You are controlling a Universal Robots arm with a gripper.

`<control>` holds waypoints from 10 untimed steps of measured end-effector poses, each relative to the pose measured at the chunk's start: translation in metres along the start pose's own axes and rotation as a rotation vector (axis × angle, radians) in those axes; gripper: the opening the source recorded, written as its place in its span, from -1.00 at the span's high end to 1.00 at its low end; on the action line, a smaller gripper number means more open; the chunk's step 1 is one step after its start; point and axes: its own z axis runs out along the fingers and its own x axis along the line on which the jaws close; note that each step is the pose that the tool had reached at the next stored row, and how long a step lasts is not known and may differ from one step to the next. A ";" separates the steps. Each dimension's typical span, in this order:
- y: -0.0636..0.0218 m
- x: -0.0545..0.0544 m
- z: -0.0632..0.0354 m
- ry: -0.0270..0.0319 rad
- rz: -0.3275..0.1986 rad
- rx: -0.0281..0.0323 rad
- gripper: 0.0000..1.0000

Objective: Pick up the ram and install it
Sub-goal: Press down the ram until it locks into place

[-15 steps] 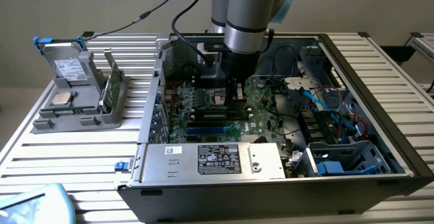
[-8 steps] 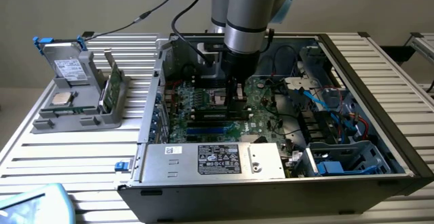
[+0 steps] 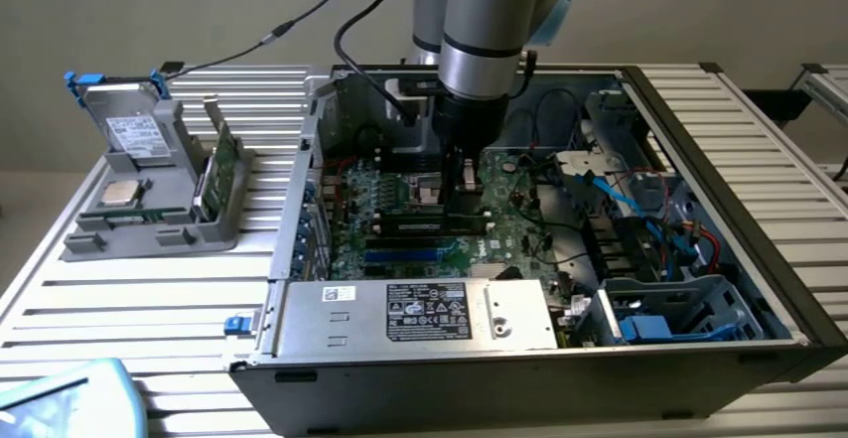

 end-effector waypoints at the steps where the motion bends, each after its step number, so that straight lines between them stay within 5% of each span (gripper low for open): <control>1: 0.0000 0.000 0.0000 0.0001 0.000 -0.0001 0.14; 2: 0.0000 0.000 0.0000 0.0001 0.000 -0.0001 0.14; 3: 0.0000 0.000 -0.0001 0.0003 0.000 -0.0001 0.40; 6: 0.0000 0.000 -0.0001 0.0002 0.000 -0.0001 0.64; 10: -0.0002 0.000 -0.0001 0.0003 0.000 -0.0001 0.79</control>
